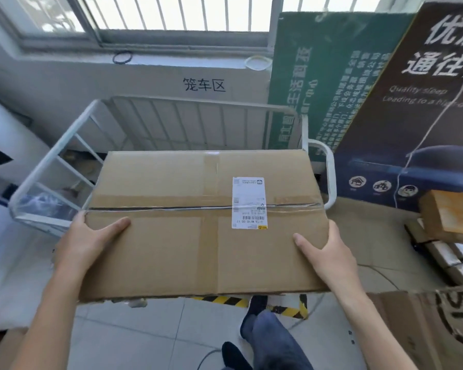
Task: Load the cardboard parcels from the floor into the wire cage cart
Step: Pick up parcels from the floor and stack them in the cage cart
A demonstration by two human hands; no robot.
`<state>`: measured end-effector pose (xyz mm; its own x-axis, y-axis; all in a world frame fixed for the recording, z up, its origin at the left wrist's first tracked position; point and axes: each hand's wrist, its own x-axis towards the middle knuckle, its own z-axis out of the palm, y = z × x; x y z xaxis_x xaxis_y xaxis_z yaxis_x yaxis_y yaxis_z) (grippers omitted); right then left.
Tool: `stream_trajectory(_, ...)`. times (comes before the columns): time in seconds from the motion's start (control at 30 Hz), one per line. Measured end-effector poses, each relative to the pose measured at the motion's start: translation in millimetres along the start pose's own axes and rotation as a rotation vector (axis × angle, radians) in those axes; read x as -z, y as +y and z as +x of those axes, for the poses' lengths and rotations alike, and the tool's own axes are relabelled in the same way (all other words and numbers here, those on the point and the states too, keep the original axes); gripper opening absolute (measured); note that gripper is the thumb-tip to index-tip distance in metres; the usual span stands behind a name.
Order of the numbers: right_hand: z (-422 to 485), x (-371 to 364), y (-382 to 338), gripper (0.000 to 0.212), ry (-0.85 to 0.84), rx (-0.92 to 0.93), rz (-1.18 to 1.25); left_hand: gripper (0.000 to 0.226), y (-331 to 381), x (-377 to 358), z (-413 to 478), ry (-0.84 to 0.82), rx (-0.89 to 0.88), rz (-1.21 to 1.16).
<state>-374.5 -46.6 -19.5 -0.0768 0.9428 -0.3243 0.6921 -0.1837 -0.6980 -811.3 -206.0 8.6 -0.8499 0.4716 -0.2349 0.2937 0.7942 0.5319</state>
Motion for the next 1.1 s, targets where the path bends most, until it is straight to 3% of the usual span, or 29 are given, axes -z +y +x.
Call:
stream_trajectory(0.1, 34.1, -20.3, -20.6, 0.062, -0.023, -0.002, -0.010, 0.109, 2.7, 0.6, 31.7, 0.007, 0.042, 0.017)
stream_trajectory(0.17, 60.3, -31.8, -34.9, 0.068, -0.057, -0.003, -0.011, 0.100, 6.4, 1.6, 53.2, 0.013, 0.064, 0.038)
stream_trajectory(0.3, 109.4, -56.4, -60.4, 0.061, -0.087, 0.013, 0.026, 0.088, 19.4, -1.3, 94.7, 0.037, 0.084, 0.013)
stream_trajectory(0.43, 145.9, -78.6, -73.7, 0.081, -0.080, -0.015, 0.010, 0.086, 40.9, -11.2, 138.0, 0.011, 0.051, 0.033)
stream_trajectory(0.6, 184.0, -104.6, -72.8, 0.057, -0.048, -0.097, 0.009, 0.082, 64.3, -47.6, 205.0, -0.068, 0.002, 0.086)
stream_trajectory(0.7, 206.6, -130.4, -60.3, 0.062, -0.004, -0.163, 0.020, 0.078, 73.6, -88.1, 250.7, -0.141, -0.028, 0.127)
stream_trajectory(0.8, 231.7, -164.7, -42.6, 0.087, 0.036, -0.255, 0.022, 0.074, 72.6, -142.1, 296.2, -0.231, -0.026, 0.113)
stream_trajectory(0.97, 285.5, -230.0, 4.8, 0.099, 0.072, -0.384, 0.035, 0.106, 49.0, -251.9, 362.4, -0.420, 0.024, 0.216)
stream_trajectory(1.1, 340.5, -288.7, 69.3, 0.102, 0.056, -0.468, -0.006, 0.103, 14.7, -347.8, 403.5, -0.552, 0.056, 0.154)
